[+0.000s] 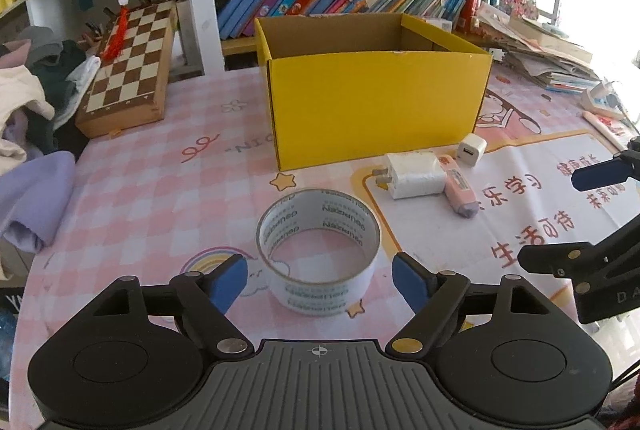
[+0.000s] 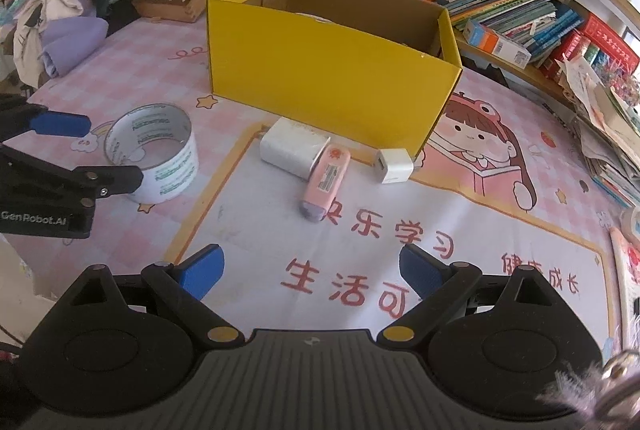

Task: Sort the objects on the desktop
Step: 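Move the left gripper to the tape roll while the right gripper approaches the white cube, then grasp the tape roll rim with the left gripper while the right gripper grasps the white cube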

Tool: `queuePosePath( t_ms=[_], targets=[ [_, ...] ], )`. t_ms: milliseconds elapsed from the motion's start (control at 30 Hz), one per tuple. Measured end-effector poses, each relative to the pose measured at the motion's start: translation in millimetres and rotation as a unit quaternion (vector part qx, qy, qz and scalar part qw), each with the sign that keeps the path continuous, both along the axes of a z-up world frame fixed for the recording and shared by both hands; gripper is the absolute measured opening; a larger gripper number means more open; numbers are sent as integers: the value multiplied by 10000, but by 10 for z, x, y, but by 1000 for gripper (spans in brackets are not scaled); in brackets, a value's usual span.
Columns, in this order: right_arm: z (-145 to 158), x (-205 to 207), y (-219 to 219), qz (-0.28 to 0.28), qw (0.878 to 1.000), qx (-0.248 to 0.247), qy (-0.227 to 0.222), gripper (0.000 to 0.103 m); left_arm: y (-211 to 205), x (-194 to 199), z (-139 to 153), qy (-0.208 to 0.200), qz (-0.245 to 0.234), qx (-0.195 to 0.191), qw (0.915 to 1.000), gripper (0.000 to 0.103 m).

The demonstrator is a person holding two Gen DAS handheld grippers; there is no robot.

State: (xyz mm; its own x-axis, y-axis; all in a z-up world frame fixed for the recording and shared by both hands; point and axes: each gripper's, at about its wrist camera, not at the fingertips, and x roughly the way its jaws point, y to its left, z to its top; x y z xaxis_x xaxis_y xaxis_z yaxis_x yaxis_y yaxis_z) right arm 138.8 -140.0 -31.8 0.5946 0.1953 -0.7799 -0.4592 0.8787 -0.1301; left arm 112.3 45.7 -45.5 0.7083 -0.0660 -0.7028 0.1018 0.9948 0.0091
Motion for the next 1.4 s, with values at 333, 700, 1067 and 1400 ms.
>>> queuePosePath(
  t_ms=[333,700,1067,1400],
  targets=[
    [-23,242,-37,138,9999,-60,55,94,-45,219,-77,106,157,-51,9998,85],
    [-28,523,-141,170,9997,87,125,94,-39,442,-132,309,481,-103,9983,85],
    [-34,839,-318,-88,9987,432,255,92,-33,484,-112,378,663,-203,9969,84],
    [-153,1250,-487,-438,9953,692,507,56,-32,443,28,244,929,-314,9949,84]
  ],
)
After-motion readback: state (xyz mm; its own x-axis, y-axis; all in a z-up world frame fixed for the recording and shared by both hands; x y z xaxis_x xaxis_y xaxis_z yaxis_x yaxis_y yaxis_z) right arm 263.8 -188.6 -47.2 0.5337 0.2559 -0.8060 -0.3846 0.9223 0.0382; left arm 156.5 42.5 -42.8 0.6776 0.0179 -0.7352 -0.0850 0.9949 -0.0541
